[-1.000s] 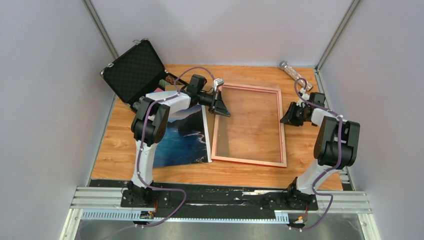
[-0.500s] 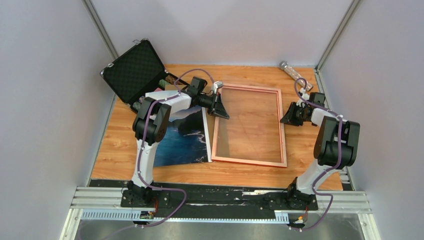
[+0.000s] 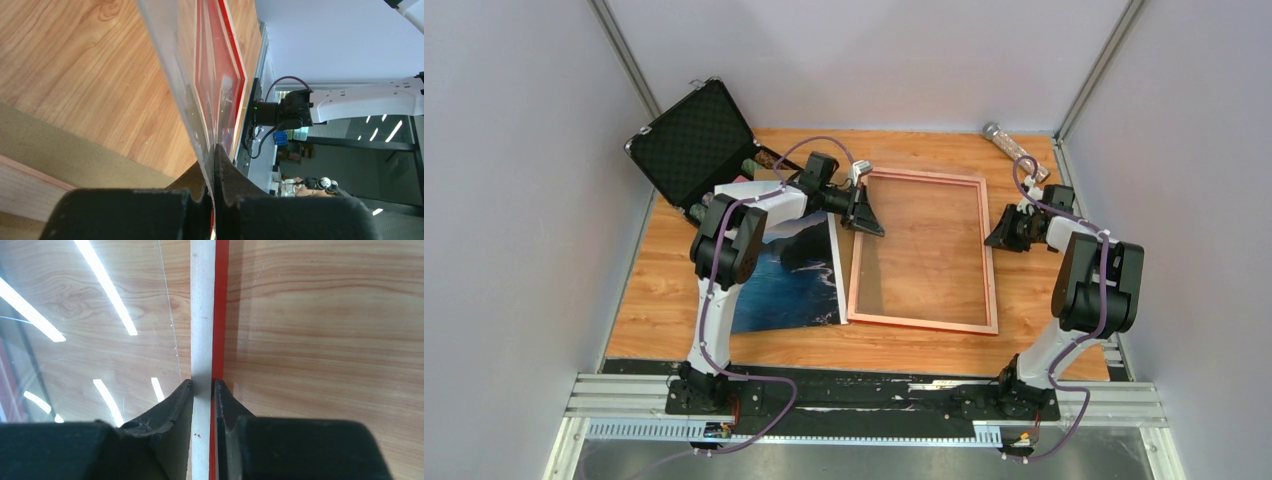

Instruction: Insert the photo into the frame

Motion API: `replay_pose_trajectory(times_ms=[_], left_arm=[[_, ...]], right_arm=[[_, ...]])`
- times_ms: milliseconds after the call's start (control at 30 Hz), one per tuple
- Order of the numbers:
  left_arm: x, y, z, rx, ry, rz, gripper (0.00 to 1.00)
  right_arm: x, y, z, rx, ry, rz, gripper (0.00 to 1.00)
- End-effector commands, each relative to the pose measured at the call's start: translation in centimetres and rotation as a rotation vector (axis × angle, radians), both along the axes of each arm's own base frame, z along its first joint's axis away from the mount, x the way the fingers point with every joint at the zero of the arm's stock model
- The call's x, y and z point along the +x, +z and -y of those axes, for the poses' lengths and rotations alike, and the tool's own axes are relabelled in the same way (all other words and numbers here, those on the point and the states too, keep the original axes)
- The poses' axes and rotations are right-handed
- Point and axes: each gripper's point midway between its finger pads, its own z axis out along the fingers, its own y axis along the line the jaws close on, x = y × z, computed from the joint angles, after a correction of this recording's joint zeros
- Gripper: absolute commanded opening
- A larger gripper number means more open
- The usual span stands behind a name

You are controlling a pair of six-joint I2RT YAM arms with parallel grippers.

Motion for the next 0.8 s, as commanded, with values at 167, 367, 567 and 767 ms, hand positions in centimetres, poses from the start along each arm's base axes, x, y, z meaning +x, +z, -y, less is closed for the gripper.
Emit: replay_pose_trajectory(times_ms=[167, 367, 567, 767], left_arm=[[-0.2, 2.2, 1.0, -0.103, -0.072, 0.051, 0.0], [0.0, 2.0, 1.1, -0.098, -0.066, 0.053, 0.0], [0.0, 1.5, 1.0, -0.083, -0.06, 0.058, 0.0], [-0.1, 0.8, 0.8, -0.058, -0.051, 0.039, 0.0]], right_arm=[[1.1, 0.4, 0.6, -0.031, 0.007, 0.033, 0.19], [1.1, 0.4, 0.6, -0.031, 0.007, 0.03, 0.19], [1.1, 0.4, 0.6, -0.03, 0.007, 0.031, 0.18], [1.1, 0.4, 0.6, -0.032, 0.006, 0.031, 0.18]])
